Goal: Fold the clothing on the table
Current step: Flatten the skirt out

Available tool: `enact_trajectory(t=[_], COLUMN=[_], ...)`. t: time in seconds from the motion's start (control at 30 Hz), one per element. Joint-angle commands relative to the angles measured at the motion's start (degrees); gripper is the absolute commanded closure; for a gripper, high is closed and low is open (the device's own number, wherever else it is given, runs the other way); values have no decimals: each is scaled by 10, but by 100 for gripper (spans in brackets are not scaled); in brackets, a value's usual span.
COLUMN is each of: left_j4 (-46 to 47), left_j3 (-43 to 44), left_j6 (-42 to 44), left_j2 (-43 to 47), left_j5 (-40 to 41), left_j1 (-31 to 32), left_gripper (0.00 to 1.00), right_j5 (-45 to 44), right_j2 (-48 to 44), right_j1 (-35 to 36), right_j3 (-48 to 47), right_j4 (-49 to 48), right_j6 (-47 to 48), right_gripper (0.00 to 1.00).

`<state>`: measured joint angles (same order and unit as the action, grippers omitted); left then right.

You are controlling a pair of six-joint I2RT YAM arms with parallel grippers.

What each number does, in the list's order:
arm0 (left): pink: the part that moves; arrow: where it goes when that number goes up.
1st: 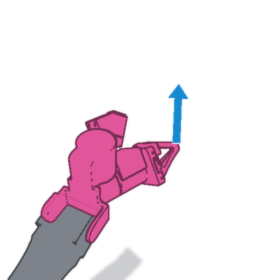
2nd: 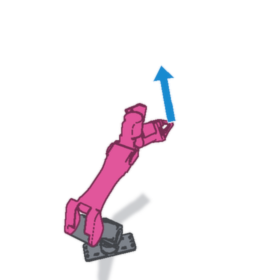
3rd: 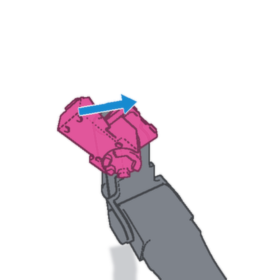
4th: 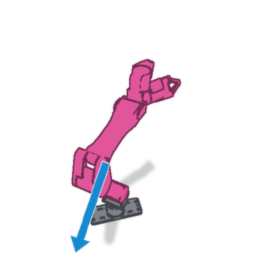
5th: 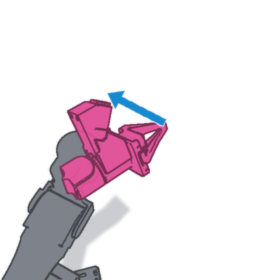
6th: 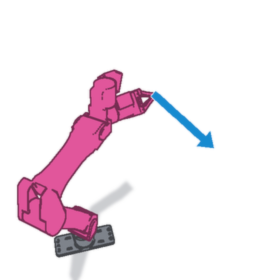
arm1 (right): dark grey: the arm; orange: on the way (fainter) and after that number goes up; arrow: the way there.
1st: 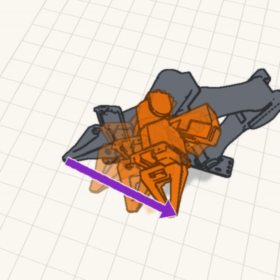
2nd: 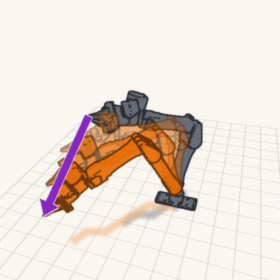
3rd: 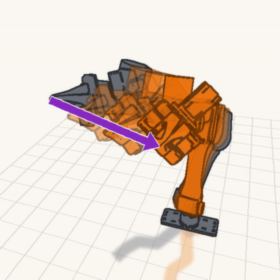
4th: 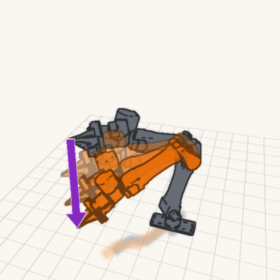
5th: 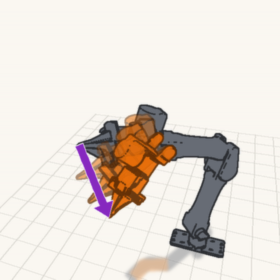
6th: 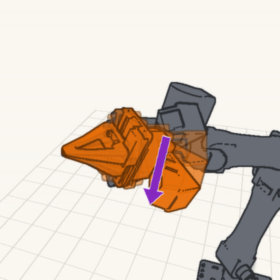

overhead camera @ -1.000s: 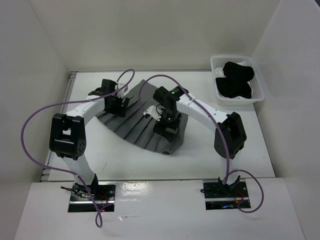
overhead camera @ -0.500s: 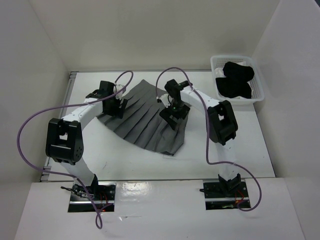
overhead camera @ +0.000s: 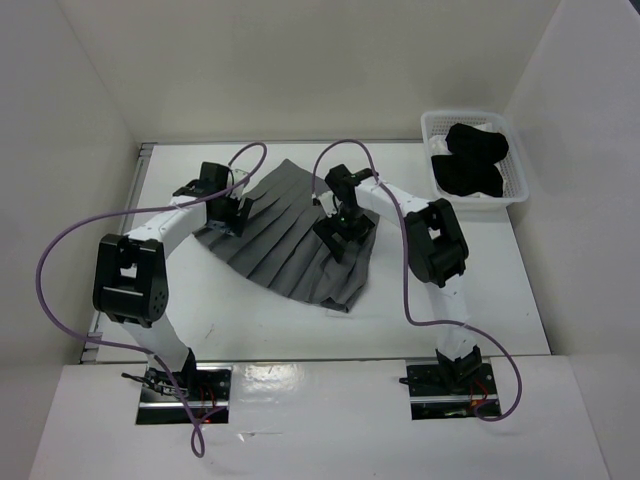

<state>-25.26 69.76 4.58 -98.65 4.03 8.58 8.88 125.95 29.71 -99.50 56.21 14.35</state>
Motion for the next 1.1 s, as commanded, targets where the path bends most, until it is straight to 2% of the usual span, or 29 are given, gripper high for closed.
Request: enact_trajectory(t=[0.0,0.5,0.9,0.97,1.07], left_j4=[15,9,-61,-72,-88], left_j3=[-1,-7,-8,-9,-9], left_j6=[15,26,37,37,32], left_j2=[-5,-76,-100,-100,-88], left_j5=[11,40,6,0,-20], left_j1=[3,28,106,115,128], left_gripper=[15,15,23,28,31], right_j5=[-4,-32,-100,-114,-120], right_j2=[9,9,38,44,61], right_j1=[-2,-24,-111,-118,-123], right_j3=[18,18,-71,-93,-124], right_j4=[-29,-47,-53,-58,-58], right_j6=[-15,-33,-44,-44,-44], right_gripper=[1,1,1,1,1])
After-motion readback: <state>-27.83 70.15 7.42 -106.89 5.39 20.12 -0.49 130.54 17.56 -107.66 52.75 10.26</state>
